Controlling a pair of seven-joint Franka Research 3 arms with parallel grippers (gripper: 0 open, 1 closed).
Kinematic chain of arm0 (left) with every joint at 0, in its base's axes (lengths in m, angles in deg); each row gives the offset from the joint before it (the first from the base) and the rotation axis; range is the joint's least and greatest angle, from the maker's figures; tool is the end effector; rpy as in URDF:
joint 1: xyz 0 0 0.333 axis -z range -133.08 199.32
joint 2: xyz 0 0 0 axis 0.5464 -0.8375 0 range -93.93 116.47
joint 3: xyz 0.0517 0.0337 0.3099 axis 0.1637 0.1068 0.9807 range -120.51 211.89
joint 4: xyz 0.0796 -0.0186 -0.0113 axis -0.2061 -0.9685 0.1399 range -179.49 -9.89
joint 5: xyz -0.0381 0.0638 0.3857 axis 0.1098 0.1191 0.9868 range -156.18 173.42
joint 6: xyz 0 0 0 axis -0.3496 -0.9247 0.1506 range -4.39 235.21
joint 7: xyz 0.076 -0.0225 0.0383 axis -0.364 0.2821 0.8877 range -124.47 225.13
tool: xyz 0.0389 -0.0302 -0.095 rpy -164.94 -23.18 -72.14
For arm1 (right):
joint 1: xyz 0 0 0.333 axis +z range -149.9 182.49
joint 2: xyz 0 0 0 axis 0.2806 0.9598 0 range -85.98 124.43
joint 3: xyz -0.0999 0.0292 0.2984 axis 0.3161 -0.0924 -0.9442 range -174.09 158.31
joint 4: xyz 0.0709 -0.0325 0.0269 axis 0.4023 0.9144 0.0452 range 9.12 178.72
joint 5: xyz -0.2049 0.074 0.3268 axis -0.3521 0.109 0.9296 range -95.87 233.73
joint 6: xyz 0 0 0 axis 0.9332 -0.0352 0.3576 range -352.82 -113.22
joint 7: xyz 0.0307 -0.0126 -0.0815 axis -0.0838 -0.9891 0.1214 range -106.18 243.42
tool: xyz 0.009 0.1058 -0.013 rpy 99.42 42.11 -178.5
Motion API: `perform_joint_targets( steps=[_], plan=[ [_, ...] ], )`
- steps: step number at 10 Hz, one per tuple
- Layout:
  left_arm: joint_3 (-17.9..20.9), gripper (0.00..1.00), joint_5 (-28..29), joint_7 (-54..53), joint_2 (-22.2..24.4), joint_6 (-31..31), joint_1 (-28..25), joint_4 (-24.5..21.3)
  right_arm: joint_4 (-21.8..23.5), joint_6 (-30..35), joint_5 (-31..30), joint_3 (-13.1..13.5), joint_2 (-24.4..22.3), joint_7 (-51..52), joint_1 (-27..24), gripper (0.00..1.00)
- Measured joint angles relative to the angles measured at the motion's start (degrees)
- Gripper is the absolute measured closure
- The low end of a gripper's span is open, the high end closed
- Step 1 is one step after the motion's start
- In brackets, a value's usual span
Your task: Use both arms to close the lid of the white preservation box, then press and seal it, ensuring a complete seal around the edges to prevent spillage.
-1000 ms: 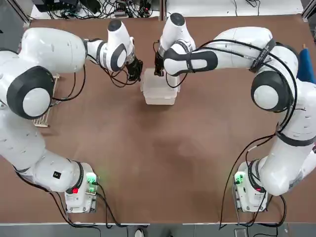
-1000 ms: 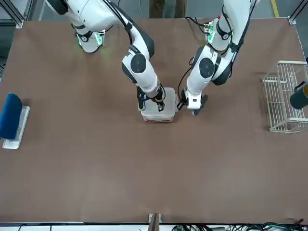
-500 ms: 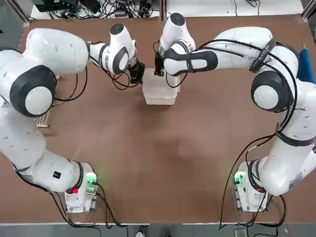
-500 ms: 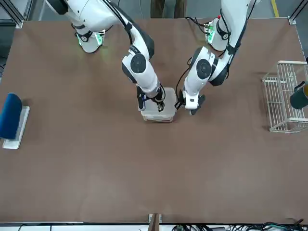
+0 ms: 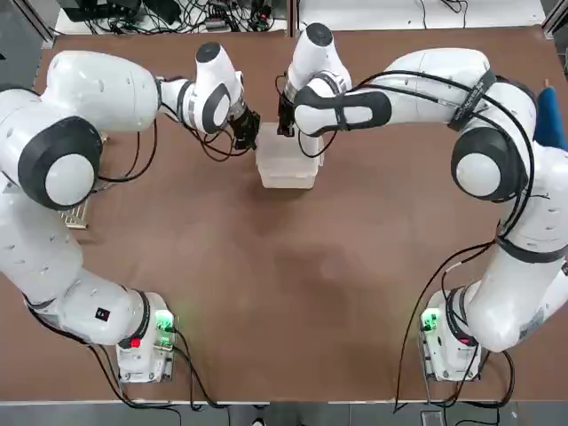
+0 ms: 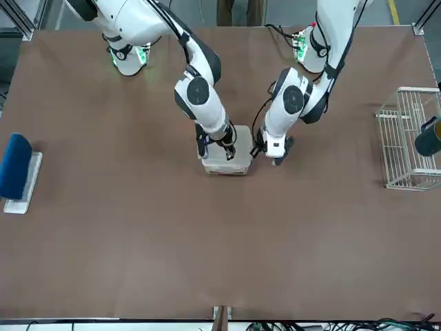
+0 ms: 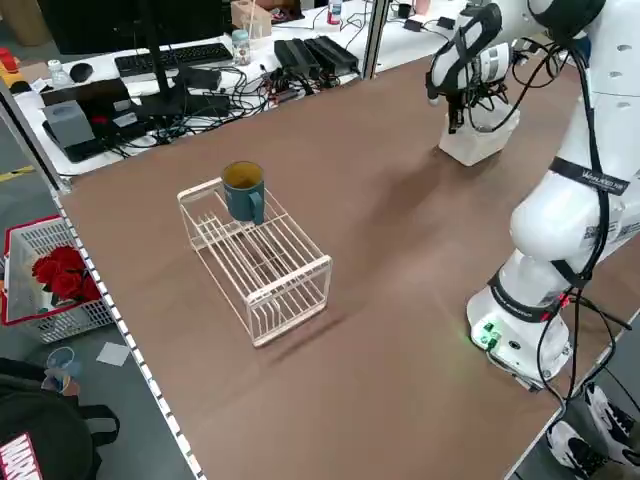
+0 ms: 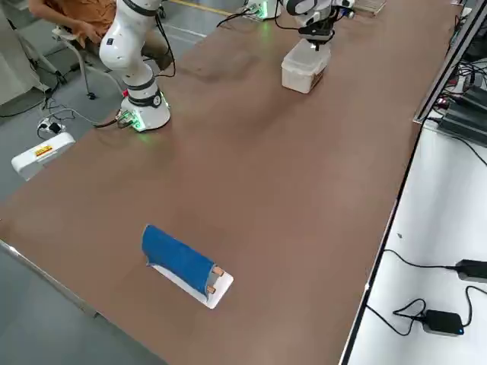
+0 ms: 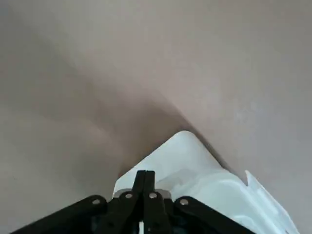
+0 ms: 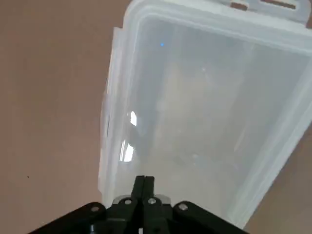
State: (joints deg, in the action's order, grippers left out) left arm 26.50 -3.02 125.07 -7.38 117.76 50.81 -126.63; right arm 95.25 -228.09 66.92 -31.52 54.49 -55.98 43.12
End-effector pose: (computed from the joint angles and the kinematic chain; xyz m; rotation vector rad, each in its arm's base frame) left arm 0.4662 -0.3429 0.2648 2.6672 1.2050 -0.1871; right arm 0.4875 0.5197 0.3145 -2.2182 1.8097 0.2691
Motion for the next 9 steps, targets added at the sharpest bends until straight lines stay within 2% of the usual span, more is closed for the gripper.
perform_joint_targets(
  steps=[9],
  plan=[
    [0.1, 0.99, -2.4, 0.0, 0.0, 2.1, -0.1, -0.8, 0.0, 0.0, -0.2, 0.0, 0.0, 0.0, 0.0, 0.99]
  ],
)
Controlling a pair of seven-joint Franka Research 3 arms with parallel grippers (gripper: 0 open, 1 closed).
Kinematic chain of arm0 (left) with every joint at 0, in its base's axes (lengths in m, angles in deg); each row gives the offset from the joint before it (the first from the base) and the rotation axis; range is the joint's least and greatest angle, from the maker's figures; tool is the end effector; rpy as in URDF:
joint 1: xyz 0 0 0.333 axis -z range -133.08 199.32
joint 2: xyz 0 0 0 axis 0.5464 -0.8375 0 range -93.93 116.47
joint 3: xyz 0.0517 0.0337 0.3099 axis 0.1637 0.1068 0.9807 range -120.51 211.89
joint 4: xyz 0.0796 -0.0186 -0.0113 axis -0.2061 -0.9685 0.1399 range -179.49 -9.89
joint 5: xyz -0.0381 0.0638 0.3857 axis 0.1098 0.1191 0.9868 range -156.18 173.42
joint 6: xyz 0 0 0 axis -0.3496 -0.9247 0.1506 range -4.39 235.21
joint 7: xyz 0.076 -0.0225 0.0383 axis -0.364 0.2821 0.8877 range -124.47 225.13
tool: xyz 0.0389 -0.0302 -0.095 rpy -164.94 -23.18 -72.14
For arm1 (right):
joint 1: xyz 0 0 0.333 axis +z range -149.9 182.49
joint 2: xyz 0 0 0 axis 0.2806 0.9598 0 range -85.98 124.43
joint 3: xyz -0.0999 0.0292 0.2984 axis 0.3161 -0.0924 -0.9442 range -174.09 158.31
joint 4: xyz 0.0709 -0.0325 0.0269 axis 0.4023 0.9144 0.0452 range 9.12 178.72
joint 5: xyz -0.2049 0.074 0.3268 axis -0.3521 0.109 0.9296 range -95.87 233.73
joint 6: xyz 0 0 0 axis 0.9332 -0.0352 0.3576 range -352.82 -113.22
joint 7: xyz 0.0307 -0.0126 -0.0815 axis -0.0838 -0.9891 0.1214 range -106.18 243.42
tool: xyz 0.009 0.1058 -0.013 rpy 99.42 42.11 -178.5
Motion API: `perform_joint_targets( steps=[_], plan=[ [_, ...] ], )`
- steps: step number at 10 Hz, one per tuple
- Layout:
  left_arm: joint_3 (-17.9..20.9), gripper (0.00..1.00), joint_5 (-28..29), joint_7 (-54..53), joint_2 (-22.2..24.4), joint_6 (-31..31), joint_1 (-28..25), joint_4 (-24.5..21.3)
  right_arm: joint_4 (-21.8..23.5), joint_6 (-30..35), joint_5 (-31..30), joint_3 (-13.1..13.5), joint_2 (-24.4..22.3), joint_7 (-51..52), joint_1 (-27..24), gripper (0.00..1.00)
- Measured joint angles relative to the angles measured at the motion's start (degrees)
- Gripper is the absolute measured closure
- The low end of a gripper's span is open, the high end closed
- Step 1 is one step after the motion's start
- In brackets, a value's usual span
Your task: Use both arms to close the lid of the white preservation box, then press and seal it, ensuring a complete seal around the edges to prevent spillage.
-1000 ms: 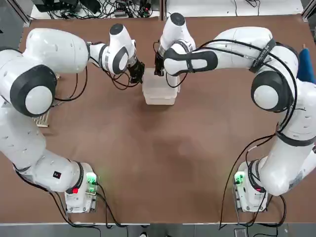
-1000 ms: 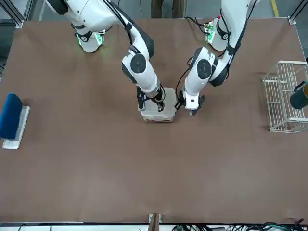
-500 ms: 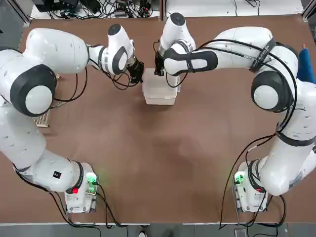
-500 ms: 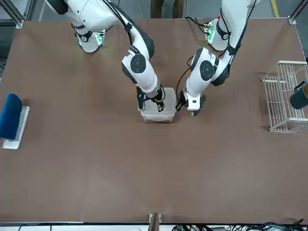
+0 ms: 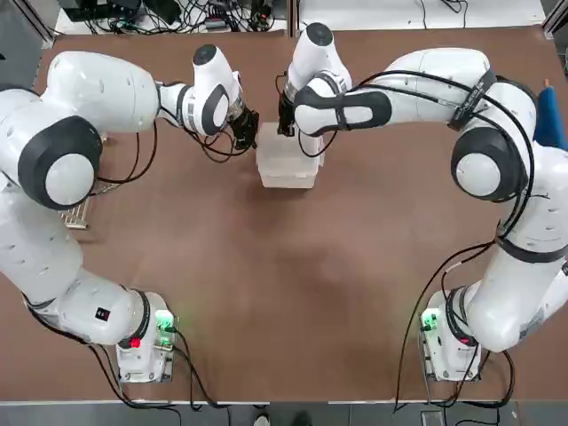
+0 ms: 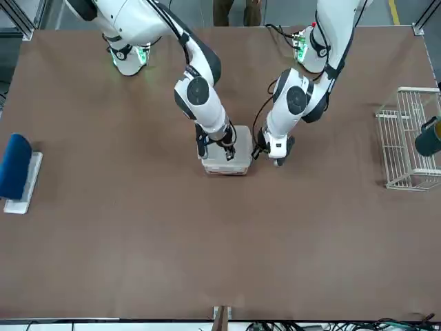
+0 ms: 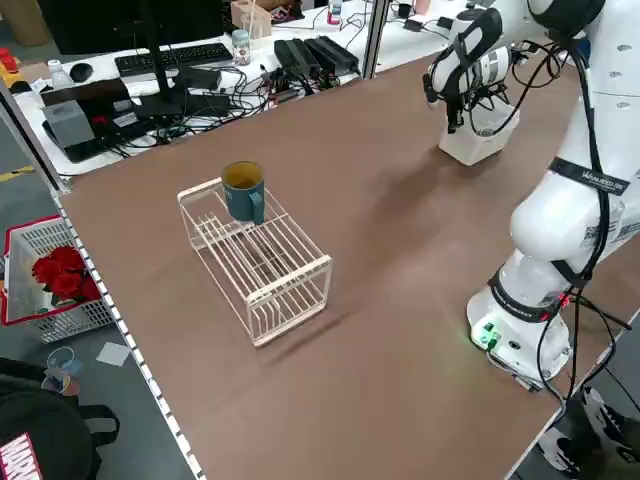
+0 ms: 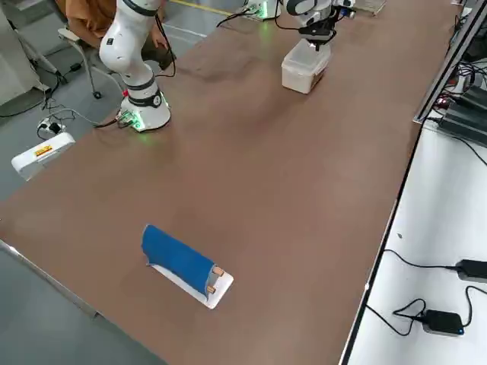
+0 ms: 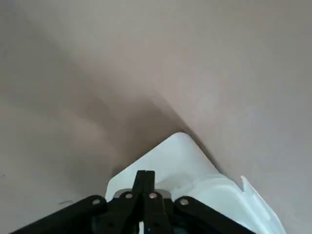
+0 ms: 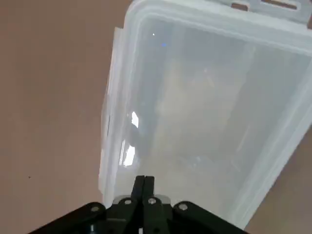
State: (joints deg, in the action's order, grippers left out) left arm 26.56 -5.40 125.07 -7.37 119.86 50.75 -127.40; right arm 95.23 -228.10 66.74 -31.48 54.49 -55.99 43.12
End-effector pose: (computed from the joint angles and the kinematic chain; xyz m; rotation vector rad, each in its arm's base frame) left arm 0.4668 -0.3398 0.2627 2.6165 1.2472 -0.1901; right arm 0.4879 0.5195 0.3146 -2.2194 1.8081 0.2650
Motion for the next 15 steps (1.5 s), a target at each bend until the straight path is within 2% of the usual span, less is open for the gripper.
perform_joint_targets(
  steps=[15],
  plan=[
    [-0.8, 0.99, -5.0, -0.4, -0.7, 2.6, -0.4, -0.8, 0.0, 0.0, -0.1, 0.0, 0.0, 0.0, 0.0, 0.99]
  ],
)
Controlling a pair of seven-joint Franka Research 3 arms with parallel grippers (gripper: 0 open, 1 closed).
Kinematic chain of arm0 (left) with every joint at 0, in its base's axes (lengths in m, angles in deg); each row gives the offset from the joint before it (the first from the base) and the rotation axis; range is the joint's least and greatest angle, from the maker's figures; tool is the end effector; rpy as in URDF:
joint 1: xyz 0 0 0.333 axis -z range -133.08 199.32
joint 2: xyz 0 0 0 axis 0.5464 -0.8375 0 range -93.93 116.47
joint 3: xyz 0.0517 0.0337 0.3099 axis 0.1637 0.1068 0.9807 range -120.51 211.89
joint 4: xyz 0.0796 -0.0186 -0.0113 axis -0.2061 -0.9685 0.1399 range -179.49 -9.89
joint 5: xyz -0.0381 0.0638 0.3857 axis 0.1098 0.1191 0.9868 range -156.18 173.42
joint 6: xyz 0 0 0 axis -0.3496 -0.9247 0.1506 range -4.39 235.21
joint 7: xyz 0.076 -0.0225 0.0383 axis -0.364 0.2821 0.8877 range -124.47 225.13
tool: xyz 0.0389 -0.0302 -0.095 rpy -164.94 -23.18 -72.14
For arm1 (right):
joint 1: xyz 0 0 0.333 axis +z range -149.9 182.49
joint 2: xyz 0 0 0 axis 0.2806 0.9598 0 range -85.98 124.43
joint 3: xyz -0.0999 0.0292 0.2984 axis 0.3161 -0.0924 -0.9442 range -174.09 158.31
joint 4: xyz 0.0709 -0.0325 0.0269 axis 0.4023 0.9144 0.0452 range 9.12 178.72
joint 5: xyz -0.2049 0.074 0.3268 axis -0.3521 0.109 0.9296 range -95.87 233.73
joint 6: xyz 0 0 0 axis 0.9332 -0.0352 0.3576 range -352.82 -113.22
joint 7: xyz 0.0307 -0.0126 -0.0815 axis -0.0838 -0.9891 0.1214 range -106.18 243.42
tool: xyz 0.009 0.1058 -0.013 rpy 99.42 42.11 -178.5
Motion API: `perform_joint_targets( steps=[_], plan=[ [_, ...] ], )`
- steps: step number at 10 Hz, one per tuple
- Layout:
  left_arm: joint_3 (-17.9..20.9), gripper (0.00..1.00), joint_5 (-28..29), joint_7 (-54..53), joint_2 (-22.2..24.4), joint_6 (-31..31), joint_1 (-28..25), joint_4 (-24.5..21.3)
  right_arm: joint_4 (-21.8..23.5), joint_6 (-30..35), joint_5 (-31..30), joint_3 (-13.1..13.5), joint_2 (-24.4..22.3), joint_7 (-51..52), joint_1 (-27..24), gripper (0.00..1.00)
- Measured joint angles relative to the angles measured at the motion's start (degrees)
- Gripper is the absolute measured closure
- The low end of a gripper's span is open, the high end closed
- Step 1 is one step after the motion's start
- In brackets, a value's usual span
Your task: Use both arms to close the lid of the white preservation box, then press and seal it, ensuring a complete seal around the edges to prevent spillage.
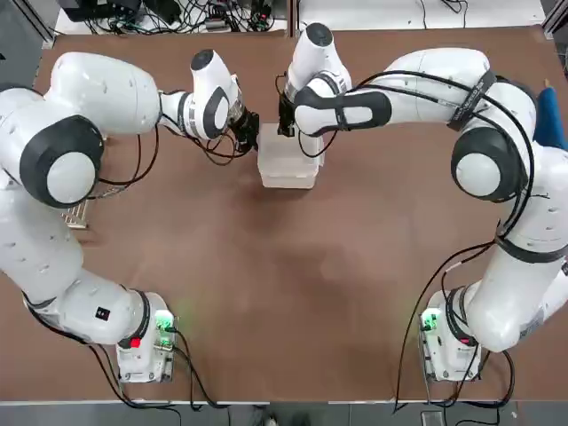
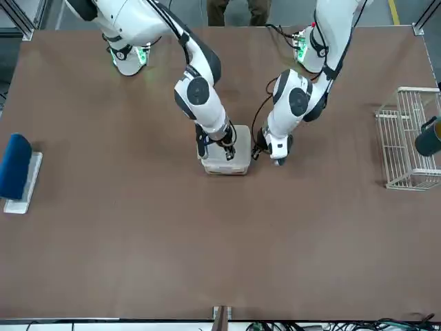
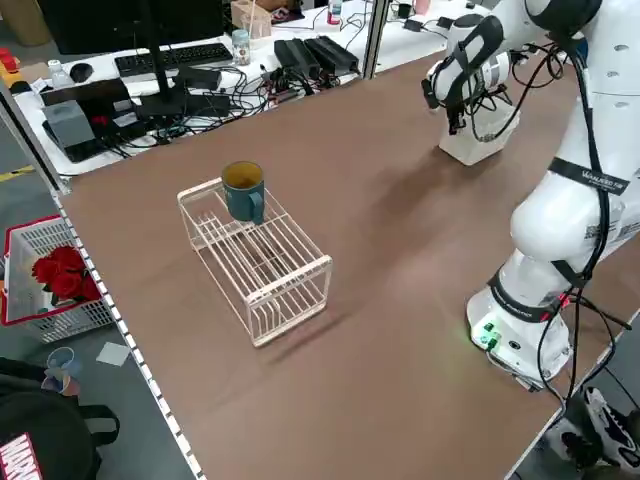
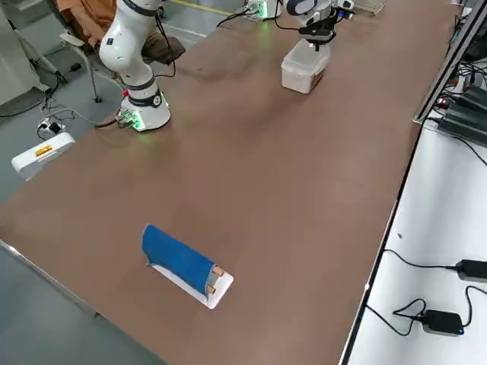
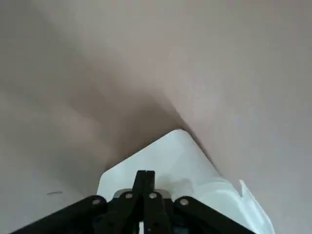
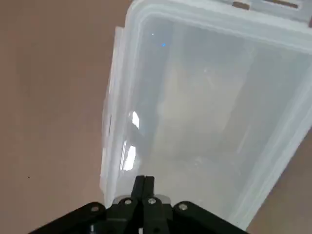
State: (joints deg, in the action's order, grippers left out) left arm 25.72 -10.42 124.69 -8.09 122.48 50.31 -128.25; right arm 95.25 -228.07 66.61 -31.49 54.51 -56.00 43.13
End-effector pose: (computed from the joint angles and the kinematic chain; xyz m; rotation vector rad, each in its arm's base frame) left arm 0.4645 -0.3389 0.2546 2.5341 1.3192 -0.2317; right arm 0.4876 0.5196 0.3141 -2.2220 1.8070 0.2632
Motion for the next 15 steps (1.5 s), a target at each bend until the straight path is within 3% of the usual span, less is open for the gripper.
perform_joint_targets(
  steps=[4, 8, 11, 15],
  plan=[
    [-0.3, 0.99, 2.2, -0.8, 0.0, -0.6, -0.2, 0.3, 0.0, 0.0, 0.0, 0.0, 0.0, 0.0, 0.0, 0.99],
    [-1.8, 0.99, 3.0, -3.1, 0.3, -5.4, -2.5, 2.0, -0.1, -0.1, 0.0, 0.0, 0.1, 0.0, -0.1, 0.99],
    [-2.1, 0.99, 7.6, -3.4, 2.2, -9.1, -2.7, 3.2, -0.7, 1.3, 0.0, 0.3, 0.0, 0.0, -0.6, 0.99],
    [-2.1, 0.99, 8.0, 0.0, 3.6, -14.9, -3.0, 8.2, -1.7, 4.1, 0.0, 0.4, -0.8, 0.2, -1.5, 0.99]
  ],
)
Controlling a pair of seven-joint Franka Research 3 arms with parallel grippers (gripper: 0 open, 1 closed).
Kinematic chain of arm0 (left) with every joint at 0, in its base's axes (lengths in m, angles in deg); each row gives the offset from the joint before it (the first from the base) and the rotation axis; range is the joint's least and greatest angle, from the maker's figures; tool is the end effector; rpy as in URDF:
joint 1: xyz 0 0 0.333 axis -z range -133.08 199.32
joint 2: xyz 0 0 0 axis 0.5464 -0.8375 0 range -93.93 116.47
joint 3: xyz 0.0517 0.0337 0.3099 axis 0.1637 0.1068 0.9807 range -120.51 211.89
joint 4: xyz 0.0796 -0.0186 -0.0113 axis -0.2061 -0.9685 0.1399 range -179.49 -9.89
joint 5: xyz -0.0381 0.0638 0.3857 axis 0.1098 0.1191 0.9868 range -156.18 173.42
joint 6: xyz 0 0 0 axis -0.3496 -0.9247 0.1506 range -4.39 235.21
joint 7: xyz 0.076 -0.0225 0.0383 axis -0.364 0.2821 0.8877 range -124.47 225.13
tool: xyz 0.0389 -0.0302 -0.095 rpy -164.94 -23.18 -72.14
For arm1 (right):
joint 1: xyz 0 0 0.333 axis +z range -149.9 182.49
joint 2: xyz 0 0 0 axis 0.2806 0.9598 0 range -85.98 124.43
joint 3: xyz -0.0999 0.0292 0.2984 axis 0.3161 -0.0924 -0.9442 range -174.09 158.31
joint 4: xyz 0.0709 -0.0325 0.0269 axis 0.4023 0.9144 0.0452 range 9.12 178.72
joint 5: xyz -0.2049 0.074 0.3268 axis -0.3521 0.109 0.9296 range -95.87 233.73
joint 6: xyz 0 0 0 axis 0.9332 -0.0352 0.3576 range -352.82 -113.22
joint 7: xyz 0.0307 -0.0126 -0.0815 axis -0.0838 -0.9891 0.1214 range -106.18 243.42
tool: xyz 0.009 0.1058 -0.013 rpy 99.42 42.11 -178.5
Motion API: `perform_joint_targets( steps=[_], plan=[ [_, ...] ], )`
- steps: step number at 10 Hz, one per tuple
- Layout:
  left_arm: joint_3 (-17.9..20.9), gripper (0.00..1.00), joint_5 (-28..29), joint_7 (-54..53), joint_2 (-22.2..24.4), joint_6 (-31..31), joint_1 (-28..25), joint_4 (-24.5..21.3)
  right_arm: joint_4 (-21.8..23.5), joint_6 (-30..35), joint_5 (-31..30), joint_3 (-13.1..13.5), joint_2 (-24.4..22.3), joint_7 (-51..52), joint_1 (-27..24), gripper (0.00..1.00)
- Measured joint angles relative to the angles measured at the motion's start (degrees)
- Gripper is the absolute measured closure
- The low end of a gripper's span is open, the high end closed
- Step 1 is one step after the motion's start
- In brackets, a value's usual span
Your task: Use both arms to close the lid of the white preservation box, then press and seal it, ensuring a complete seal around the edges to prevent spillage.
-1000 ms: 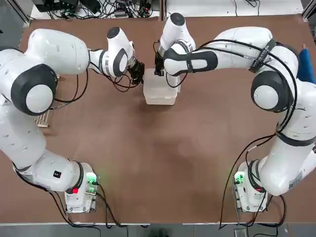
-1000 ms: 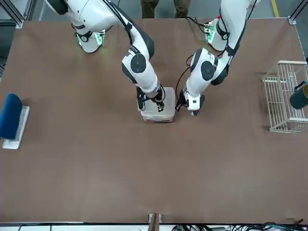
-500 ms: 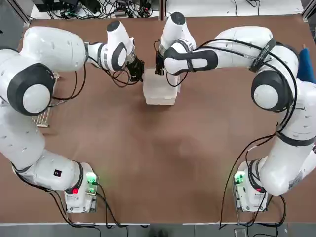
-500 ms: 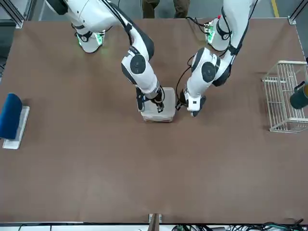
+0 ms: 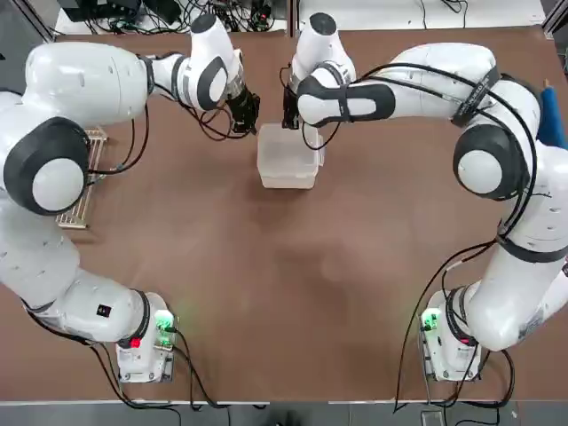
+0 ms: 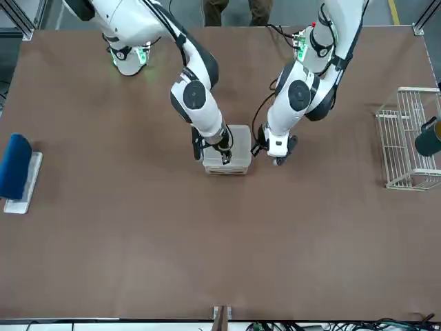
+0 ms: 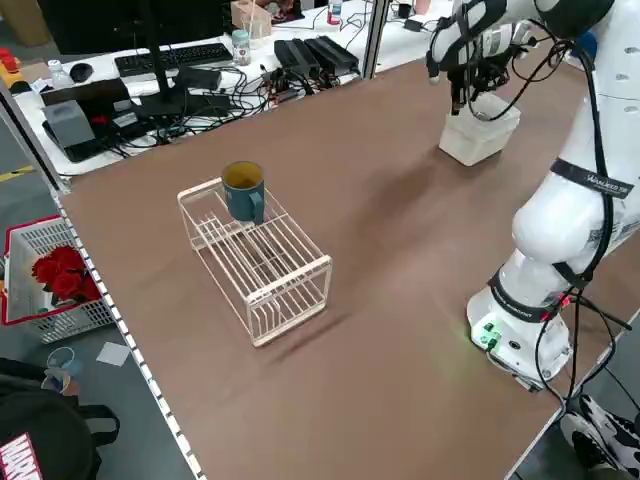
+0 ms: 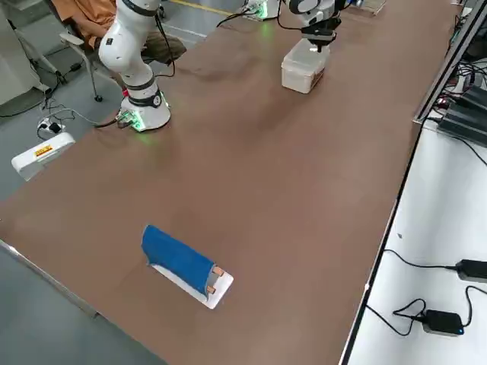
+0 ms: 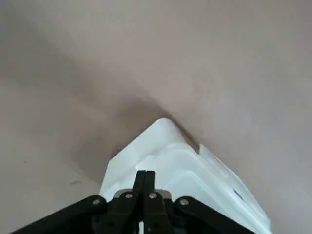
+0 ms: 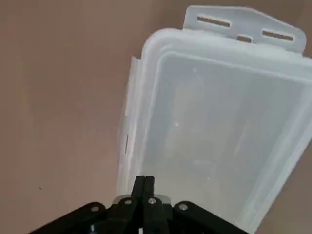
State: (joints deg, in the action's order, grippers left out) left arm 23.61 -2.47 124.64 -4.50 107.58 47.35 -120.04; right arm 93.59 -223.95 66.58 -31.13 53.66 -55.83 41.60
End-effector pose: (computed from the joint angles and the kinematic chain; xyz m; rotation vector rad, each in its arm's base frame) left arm 0.4871 -0.3509 0.3275 2.6804 1.1611 -0.2119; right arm 0.5058 0.5032 0.3288 -2.2235 1.8509 0.2489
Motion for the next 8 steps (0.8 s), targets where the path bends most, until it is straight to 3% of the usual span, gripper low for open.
perform_joint_targets(
  steps=[2, 5, 8],
  plan=[
    [-0.1, 0.99, 1.0, 4.8, -0.1, -3.4, 0.9, 3.6, -0.3, 4.1, 0.0, 0.0, -1.7, 2.2, -1.3, 0.99],
    [-0.4, 0.99, 4.4, 13.4, -2.9, -3.8, 4.8, 7.9, 0.0, 11.8, 0.0, 0.0, -5.1, 10.5, -5.4, 0.99],
    [-0.4, 0.99, 7.4, 19.2, -8.1, -3.8, 8.8, 13.5, 5.8, 13.3, 4.9, 0.0, -8.6, 24.1, -12.8, 0.99]
  ],
)
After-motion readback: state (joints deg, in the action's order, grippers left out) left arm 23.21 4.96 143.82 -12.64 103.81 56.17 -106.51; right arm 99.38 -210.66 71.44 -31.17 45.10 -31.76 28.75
